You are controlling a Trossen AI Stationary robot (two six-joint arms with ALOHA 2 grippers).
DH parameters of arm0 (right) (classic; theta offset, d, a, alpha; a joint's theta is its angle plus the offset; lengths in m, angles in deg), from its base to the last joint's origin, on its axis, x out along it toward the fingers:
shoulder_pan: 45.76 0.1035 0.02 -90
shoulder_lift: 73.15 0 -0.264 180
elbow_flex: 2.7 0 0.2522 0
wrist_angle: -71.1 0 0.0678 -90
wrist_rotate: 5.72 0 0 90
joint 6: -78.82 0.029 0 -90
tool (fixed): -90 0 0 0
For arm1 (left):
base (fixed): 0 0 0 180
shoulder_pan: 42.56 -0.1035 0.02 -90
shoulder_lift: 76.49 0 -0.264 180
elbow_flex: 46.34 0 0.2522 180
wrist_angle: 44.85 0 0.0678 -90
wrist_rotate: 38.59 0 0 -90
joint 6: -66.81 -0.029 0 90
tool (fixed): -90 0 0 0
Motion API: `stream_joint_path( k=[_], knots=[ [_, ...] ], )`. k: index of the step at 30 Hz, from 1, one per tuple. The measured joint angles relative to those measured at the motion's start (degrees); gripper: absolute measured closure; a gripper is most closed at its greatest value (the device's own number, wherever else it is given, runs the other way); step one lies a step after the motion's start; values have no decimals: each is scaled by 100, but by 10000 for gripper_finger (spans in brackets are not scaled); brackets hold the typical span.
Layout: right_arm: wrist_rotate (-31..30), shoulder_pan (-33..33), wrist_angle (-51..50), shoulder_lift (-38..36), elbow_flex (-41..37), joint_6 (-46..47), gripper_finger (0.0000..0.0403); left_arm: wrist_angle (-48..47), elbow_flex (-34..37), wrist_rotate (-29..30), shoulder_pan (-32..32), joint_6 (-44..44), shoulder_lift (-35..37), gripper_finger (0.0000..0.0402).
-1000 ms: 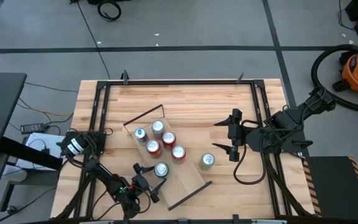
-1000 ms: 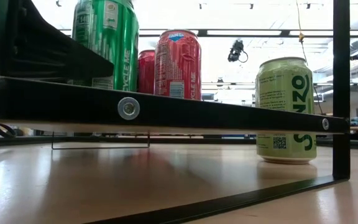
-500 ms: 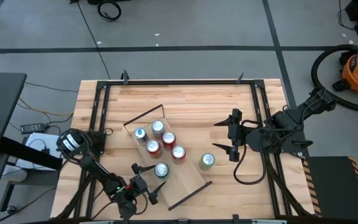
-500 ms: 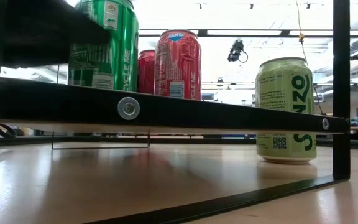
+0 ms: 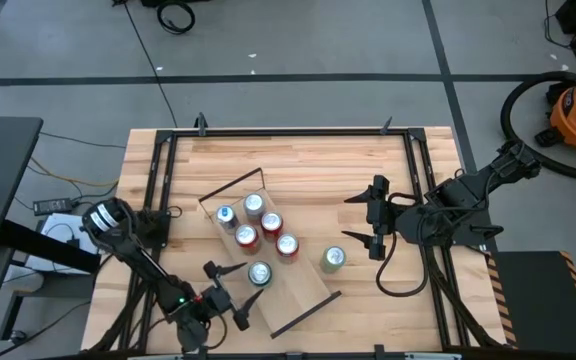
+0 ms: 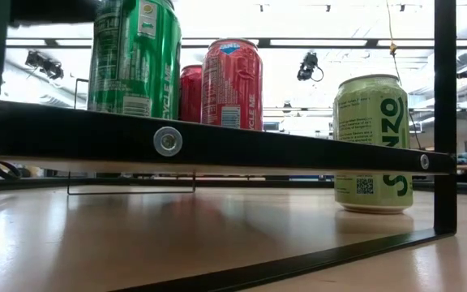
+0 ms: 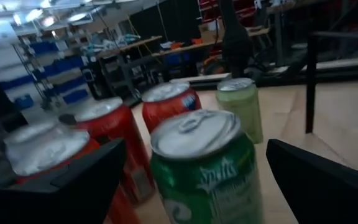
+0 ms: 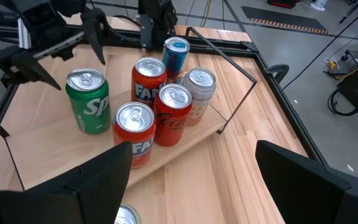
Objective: Place canned beverage on shelf
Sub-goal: Put the green soda can on the shelf
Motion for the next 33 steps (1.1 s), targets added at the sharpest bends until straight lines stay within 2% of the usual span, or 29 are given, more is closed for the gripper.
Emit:
stream_joint_path(
  k=[7,10,12,16,20,28,33],
  knots=[
    [7,-87,0,0,0,-8,51,1498,0,10,1,-1946,186,3],
    [136,-142,5,0,0,-27,51,2255,-2,-336,7,-2572,193,3],
    [160,-167,26,0,0,-28,51,2493,-2,-771,32,-2684,192,3],
    [181,-184,26,0,0,-33,51,2463,-2,-1975,77,-2255,186,3],
    [262,-182,27,0,0,-42,51,2124,-2,-2520,149,-1340,186,4],
    [261,-182,48,0,0,-42,51,498,-2,-2914,150,1020,186,4],
    [260,-182,65,0,0,-42,51,-41,-2,-2943,47,1590,183,13]
  ],
)
